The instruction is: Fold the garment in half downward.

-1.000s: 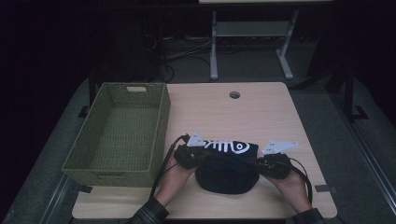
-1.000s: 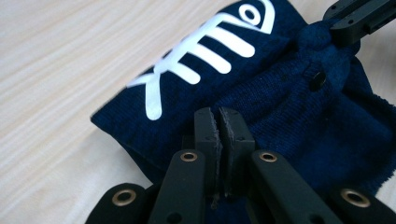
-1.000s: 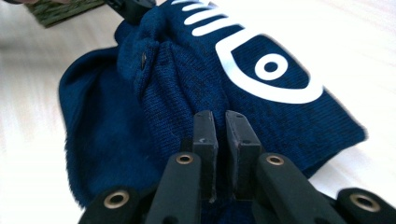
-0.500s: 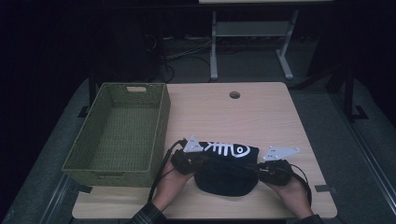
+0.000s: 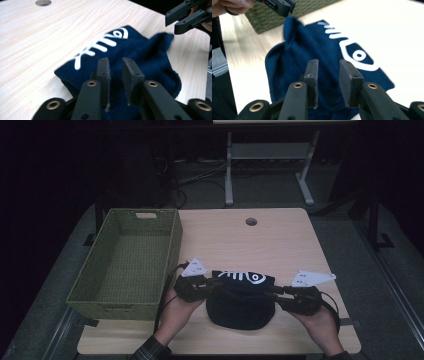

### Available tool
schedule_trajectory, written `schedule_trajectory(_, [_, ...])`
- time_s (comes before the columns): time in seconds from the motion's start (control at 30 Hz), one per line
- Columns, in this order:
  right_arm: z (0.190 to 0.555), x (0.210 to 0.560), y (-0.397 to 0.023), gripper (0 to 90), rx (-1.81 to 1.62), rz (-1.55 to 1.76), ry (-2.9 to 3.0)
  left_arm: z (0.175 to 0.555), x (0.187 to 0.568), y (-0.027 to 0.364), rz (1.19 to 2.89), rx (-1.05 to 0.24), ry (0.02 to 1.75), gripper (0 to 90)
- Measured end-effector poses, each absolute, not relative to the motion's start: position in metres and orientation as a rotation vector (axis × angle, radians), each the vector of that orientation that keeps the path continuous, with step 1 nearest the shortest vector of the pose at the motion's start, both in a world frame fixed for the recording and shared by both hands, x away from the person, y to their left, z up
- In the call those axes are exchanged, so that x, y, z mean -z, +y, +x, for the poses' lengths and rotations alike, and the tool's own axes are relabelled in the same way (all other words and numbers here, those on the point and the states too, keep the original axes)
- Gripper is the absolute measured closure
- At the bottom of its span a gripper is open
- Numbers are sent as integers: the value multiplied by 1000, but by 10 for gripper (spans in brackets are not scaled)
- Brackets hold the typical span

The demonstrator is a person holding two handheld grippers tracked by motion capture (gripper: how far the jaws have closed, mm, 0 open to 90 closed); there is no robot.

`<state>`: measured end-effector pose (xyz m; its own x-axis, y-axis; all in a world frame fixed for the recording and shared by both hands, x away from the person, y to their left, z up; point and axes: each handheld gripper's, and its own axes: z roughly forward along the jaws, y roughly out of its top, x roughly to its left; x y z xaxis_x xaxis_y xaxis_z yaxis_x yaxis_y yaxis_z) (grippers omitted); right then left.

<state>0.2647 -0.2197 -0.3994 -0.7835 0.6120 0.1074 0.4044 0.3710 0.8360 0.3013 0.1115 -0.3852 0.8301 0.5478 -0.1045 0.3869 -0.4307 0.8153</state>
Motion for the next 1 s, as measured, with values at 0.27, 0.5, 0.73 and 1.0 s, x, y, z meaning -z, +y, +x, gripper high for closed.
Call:
schedule_trajectory(0.27, [272,407,-225,874,-1326,955,2406,315,390,94,2121,-168,634,897])
schedule_trajectory(0.5, [279,422,-229,896,-1298,1018,2413,318,403,87,2128,-109,636,897])
schedule_trajectory(0.73, [265,424,-215,897,-1296,963,2467,302,403,93,2142,-80,614,898])
schedule_trajectory(1.0, [248,430,-204,896,-1285,941,2496,286,414,97,2188,-86,601,897])
